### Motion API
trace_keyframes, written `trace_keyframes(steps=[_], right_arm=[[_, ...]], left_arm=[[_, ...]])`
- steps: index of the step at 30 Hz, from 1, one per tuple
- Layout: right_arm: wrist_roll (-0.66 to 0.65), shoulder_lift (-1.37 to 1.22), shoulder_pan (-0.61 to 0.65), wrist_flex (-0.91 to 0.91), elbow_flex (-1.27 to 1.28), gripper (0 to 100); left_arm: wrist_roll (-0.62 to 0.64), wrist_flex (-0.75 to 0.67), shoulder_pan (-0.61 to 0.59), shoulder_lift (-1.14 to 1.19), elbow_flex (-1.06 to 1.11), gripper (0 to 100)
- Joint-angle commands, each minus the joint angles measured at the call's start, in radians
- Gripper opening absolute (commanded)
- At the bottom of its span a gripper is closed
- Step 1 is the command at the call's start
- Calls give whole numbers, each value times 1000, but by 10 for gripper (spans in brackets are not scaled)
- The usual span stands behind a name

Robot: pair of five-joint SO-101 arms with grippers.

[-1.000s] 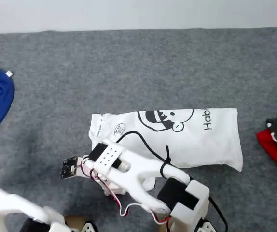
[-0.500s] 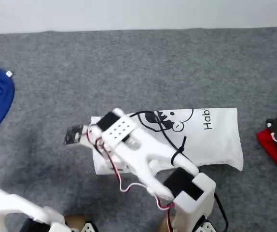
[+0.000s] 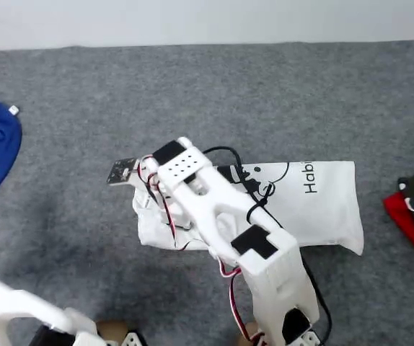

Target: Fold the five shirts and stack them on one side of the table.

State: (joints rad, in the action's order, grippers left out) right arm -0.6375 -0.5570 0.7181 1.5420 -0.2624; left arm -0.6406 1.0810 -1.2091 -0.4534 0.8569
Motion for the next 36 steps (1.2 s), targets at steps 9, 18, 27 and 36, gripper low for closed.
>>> trace_keyframes(steps=[9, 18, 27, 36], right_arm=[[-3, 8, -31, 177, -201, 261], [-2, 117, -19, 252, -222, 259], [0, 254, -8, 252, 137, 258], [-20, 295, -108, 108, 354, 258]], left_arm=[[-11, 6, 26, -28, -5, 44], [-11, 6, 26, -25, -4, 44], [-11, 11, 26, -28, -4, 44], [-11, 12, 26, -25, -1, 44]])
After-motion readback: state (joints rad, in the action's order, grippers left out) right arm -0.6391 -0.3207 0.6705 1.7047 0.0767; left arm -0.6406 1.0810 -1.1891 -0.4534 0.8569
